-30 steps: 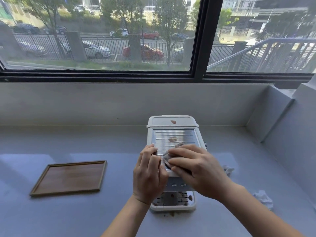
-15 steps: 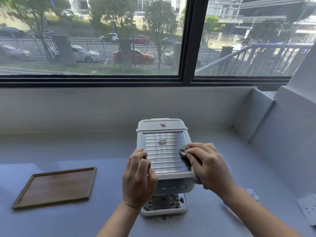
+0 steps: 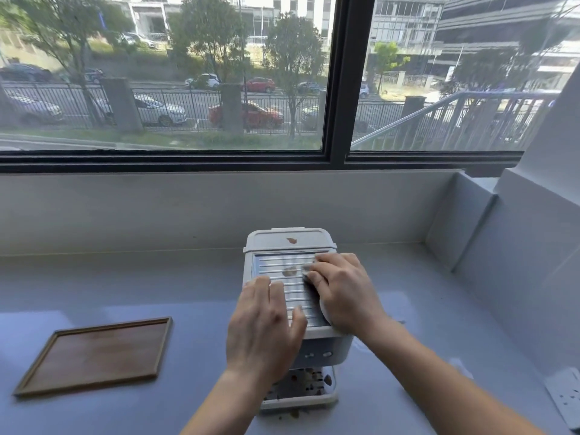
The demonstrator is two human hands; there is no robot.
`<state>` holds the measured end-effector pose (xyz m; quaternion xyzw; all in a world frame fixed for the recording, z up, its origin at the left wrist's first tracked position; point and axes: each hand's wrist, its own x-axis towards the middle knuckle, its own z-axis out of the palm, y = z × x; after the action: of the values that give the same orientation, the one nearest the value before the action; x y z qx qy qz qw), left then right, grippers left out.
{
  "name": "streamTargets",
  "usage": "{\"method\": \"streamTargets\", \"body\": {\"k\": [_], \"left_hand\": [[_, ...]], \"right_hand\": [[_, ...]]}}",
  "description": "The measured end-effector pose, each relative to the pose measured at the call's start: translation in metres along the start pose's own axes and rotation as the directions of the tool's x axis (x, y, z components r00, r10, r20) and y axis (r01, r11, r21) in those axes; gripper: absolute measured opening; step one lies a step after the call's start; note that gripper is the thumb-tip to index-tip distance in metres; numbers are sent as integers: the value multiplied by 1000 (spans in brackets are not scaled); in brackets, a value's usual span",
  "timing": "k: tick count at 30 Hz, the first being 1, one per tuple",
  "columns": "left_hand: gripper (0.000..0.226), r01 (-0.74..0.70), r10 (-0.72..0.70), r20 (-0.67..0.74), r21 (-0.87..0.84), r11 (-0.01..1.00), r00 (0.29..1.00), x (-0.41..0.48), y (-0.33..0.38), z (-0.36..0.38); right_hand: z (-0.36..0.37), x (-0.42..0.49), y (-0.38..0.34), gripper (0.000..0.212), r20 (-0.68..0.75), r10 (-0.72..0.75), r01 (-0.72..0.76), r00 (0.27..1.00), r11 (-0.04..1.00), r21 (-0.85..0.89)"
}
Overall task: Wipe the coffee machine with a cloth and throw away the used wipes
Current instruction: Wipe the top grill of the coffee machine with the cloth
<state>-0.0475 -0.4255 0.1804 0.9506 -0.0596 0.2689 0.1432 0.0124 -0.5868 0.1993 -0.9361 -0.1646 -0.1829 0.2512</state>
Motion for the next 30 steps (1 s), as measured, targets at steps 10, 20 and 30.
{"method": "streamTargets", "body": {"k": [10,20,30], "left_hand": [[37,-356,362,-128,68,932,923,-16,16,28],[33,-352,355,-261,59,934,898,-23,19,42],[35,-319,313,-297,28,947,902,-20,22,40]], "right_hand": [[12,18,17,31,132,-9,14,991,999,-34],[12,21,19,27,111,-42,44,993,999,-20],[-1,13,23,32,202,-194,177,960,979,96]]}}
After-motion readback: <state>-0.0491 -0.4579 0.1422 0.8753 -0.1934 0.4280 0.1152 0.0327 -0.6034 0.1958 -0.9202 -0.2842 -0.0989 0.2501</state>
